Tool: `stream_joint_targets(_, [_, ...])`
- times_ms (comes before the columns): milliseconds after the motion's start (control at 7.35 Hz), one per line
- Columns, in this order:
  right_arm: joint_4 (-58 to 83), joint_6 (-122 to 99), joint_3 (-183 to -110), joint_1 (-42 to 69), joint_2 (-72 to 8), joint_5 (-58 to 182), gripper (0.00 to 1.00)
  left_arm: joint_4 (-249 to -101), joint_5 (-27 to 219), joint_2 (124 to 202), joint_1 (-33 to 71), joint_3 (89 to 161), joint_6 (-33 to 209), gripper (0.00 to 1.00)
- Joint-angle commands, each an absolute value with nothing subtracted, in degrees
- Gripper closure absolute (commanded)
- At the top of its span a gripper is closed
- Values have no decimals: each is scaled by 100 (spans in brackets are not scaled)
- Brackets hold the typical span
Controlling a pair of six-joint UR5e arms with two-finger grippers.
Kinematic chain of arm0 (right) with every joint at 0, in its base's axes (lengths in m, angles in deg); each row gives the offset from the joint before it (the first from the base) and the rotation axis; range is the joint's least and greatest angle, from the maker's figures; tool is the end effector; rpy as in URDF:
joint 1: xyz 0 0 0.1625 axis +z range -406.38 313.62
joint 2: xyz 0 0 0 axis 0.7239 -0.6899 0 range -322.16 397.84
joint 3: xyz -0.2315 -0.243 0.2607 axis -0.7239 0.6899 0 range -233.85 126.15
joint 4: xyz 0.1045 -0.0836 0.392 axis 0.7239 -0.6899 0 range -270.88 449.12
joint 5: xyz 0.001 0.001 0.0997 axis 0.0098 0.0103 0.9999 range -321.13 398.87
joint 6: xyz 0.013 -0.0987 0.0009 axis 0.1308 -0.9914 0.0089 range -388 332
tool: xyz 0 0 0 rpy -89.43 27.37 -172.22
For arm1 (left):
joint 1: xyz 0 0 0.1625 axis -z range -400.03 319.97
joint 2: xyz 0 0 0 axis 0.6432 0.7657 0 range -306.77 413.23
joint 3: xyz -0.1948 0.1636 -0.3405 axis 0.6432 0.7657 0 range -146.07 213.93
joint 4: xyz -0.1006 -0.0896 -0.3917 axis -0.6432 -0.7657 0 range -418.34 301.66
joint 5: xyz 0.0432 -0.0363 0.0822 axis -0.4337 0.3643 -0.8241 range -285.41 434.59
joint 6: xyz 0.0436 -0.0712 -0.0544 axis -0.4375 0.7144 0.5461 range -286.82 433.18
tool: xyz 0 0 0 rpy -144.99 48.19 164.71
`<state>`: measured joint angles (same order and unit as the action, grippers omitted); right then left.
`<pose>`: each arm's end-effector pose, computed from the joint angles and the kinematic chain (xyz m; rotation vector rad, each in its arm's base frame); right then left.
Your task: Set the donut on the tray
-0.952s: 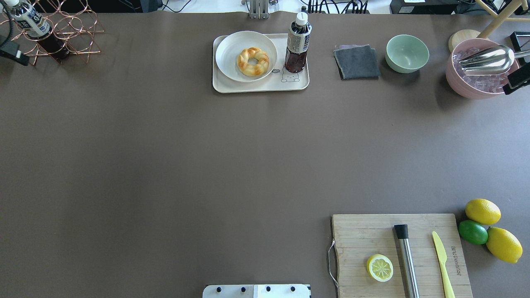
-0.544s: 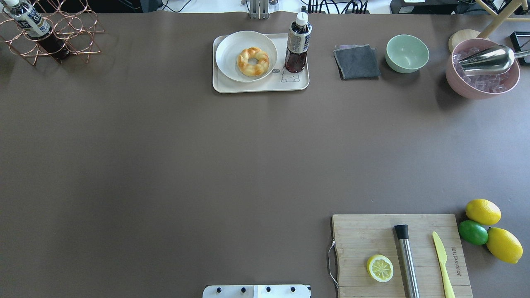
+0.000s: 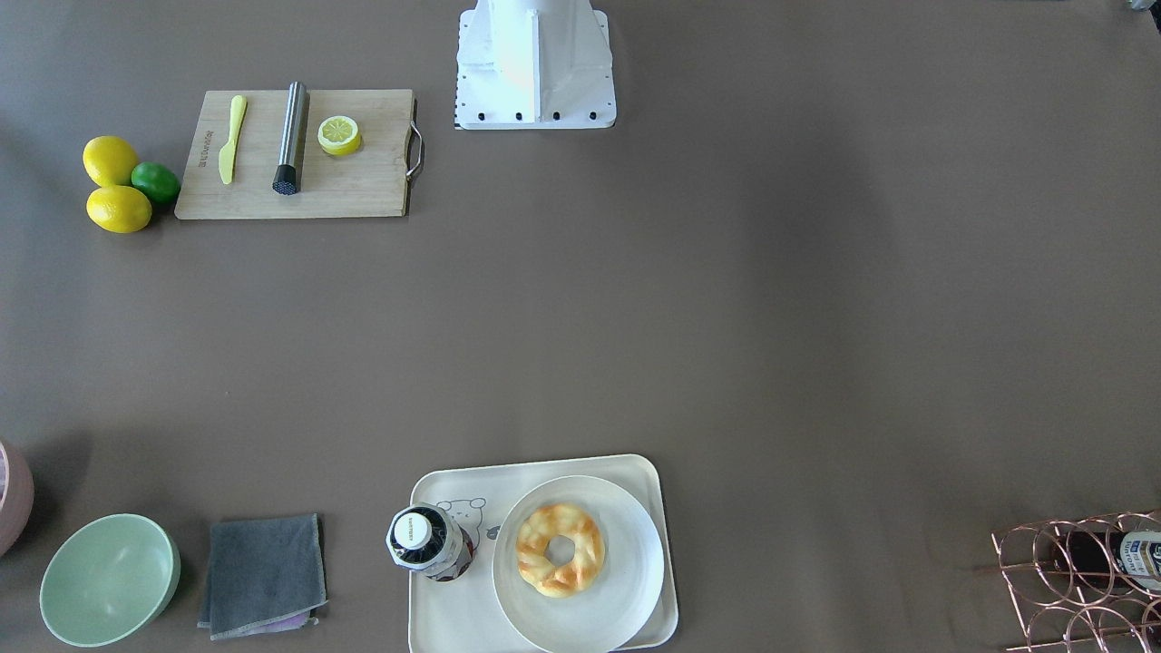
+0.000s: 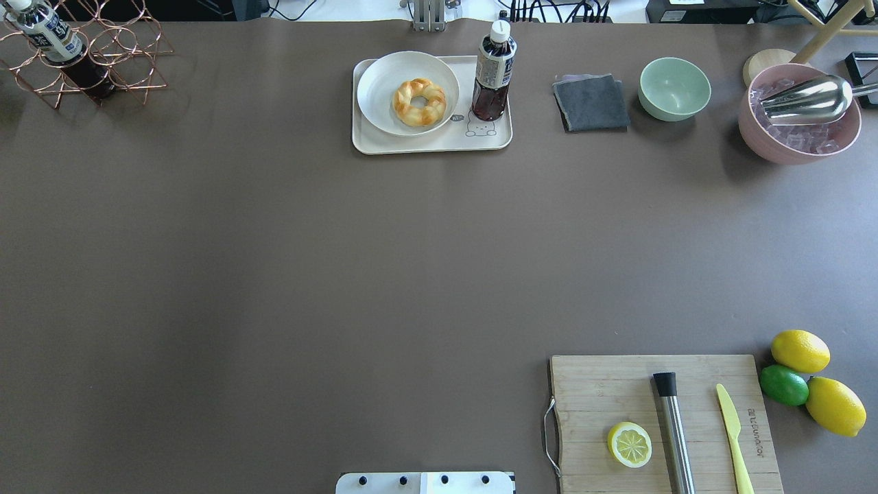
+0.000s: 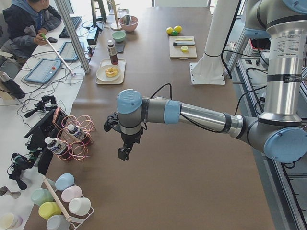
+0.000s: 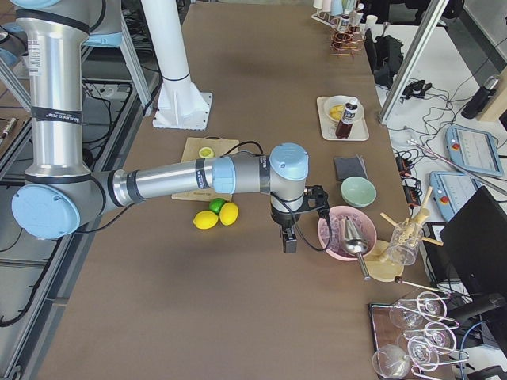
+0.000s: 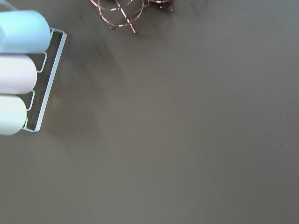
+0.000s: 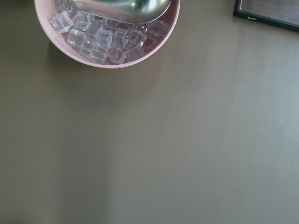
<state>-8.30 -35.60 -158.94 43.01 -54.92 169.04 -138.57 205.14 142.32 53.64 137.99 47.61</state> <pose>0.0642 -0.4692 0.5705 0.1246 -0.6953 -0.1673 -0.0991 -0.4737 0.5681 0.2347 0.6745 0.3868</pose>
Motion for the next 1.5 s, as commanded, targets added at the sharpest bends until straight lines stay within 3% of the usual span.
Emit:
stream_joint_targets(0, [-826,-3565,-15923,4353,-5567,16912,0,-13919,20485,13692,5393,14009,4725,3])
stream_joint_targets(1360, [-826,-3530,-15923,4353,-5620,16912,0,-14060,20423,13602,5419,14124,4899,3])
